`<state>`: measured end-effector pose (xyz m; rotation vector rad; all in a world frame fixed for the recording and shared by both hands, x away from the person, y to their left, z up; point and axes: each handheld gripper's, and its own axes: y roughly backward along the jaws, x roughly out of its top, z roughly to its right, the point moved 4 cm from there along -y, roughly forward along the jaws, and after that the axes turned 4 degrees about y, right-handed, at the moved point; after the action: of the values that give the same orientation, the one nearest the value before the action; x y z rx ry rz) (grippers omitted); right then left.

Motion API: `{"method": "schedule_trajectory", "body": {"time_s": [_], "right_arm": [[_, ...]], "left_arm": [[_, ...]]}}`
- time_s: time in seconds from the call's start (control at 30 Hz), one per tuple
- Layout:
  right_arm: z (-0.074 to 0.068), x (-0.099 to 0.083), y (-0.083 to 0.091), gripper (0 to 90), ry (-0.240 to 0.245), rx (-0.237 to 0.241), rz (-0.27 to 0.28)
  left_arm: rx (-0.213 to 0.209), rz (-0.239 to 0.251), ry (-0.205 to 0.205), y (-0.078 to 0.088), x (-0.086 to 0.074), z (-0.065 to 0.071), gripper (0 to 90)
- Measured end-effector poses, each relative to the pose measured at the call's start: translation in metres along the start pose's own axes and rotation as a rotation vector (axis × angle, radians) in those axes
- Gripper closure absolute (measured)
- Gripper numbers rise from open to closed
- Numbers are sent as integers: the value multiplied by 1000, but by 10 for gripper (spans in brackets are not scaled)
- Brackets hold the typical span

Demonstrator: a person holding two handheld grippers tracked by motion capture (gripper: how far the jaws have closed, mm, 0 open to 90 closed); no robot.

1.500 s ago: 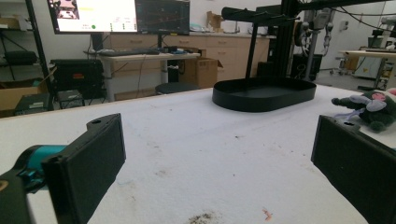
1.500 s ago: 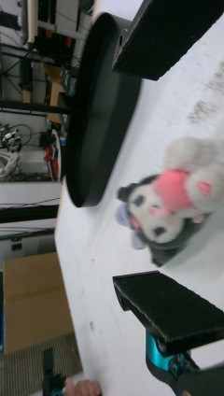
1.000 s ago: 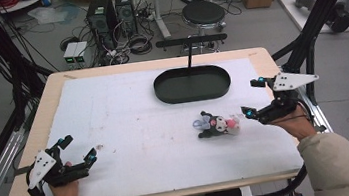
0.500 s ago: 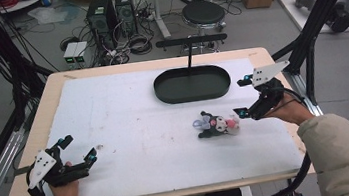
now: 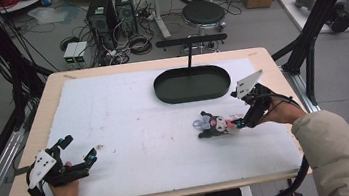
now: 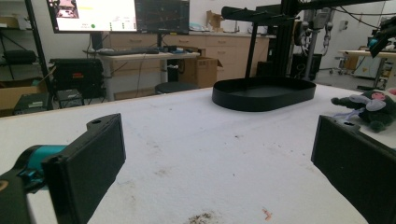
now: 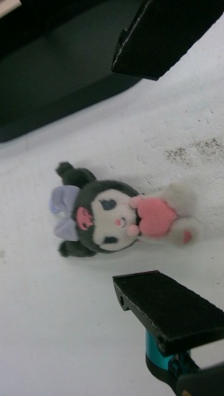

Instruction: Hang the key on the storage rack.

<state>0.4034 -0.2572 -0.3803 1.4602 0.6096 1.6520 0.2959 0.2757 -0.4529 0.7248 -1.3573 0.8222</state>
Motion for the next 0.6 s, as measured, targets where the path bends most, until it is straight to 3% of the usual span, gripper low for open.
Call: {"method": "schedule_trajectory", "body": {"time_s": [0.23,0.47,0.5,0.6], "right_arm": [[-6,-9,-16,5,2,23,-72],[-8,-15,-25,6,16,53,-105],[-10,-18,-28,6,17,61,-141],[-9,-19,-30,5,15,63,-158]], "left_arm": [[-1,0,0,0,0,0,34],[-1,0,-1,0,0,0,34],[0,1,-2,0,0,0,34],[-1,1,0,0,0,0,34]]}}
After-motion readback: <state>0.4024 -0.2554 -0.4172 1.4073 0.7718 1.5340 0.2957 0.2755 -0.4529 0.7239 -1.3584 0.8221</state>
